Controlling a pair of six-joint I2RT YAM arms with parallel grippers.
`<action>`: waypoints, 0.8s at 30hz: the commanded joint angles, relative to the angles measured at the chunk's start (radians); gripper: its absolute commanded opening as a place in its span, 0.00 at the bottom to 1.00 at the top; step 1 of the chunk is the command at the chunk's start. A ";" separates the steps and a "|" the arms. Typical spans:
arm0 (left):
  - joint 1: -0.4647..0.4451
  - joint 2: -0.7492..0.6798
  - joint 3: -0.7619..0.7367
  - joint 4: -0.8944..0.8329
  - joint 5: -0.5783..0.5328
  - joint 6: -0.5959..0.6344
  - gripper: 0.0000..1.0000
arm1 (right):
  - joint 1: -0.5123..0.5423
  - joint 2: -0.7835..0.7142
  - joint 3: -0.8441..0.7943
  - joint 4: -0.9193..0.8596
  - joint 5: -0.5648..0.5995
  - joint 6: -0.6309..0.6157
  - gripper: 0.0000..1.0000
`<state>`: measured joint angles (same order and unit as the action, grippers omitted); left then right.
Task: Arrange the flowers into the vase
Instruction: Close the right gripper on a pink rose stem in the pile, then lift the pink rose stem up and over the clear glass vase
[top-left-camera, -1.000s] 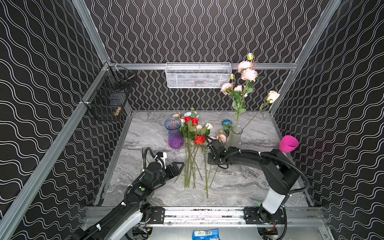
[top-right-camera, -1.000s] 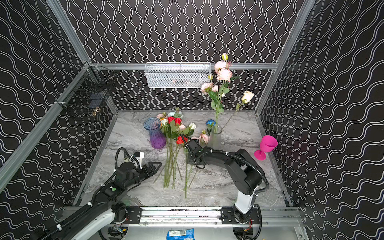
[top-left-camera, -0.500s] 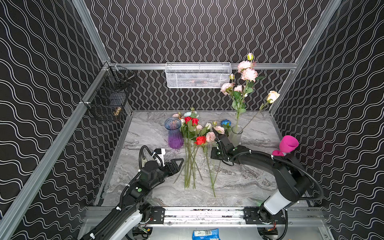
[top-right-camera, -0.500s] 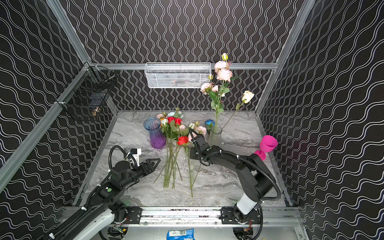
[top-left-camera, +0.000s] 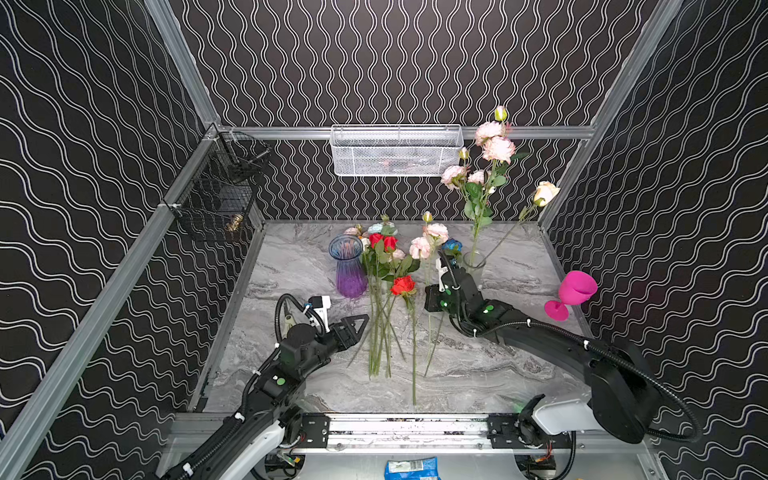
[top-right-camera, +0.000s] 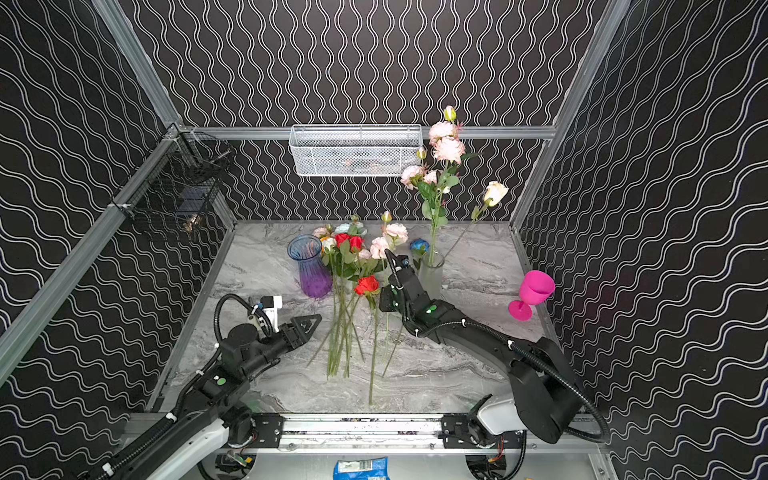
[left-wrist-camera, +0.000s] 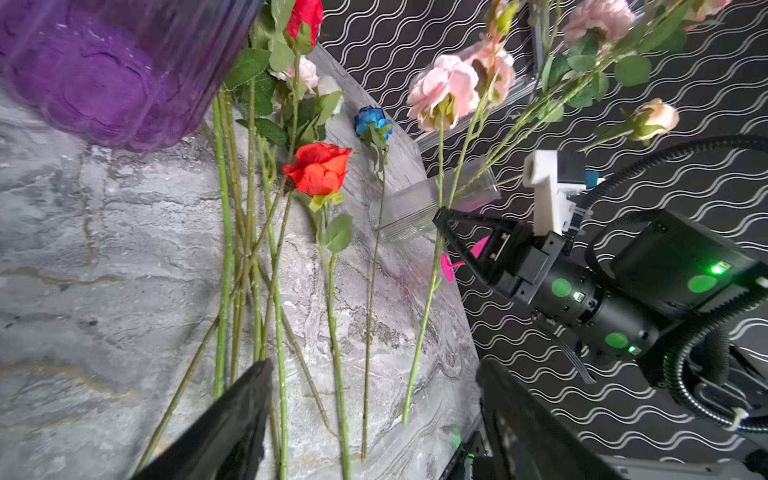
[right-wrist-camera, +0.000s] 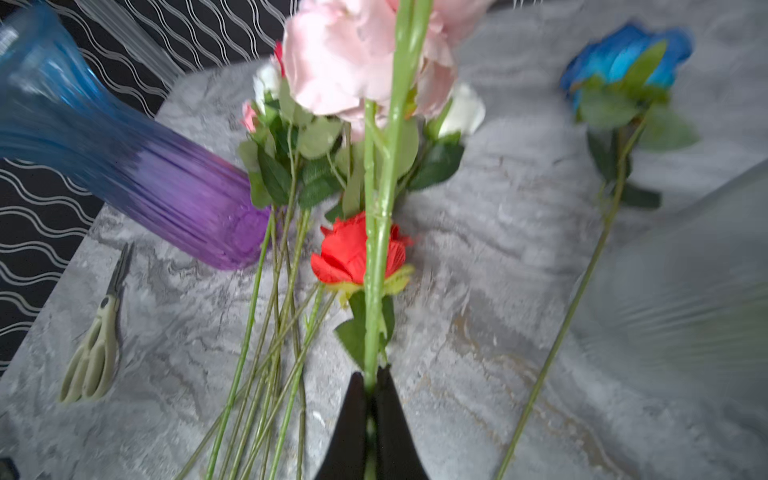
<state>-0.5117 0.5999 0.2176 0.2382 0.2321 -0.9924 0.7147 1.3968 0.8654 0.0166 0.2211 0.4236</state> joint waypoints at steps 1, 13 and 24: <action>0.001 0.003 -0.010 0.104 0.013 -0.022 0.81 | 0.016 -0.029 -0.003 0.124 0.102 -0.087 0.00; -0.001 0.086 -0.191 0.704 -0.055 -0.190 0.90 | 0.094 -0.163 -0.220 0.746 0.148 -0.361 0.00; 0.001 0.341 -0.163 0.974 0.030 -0.236 0.91 | 0.112 -0.145 -0.223 0.944 0.224 -0.502 0.00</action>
<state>-0.5117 0.9100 0.0505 1.0424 0.2390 -1.1900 0.8246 1.2552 0.6434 0.8288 0.4007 -0.0170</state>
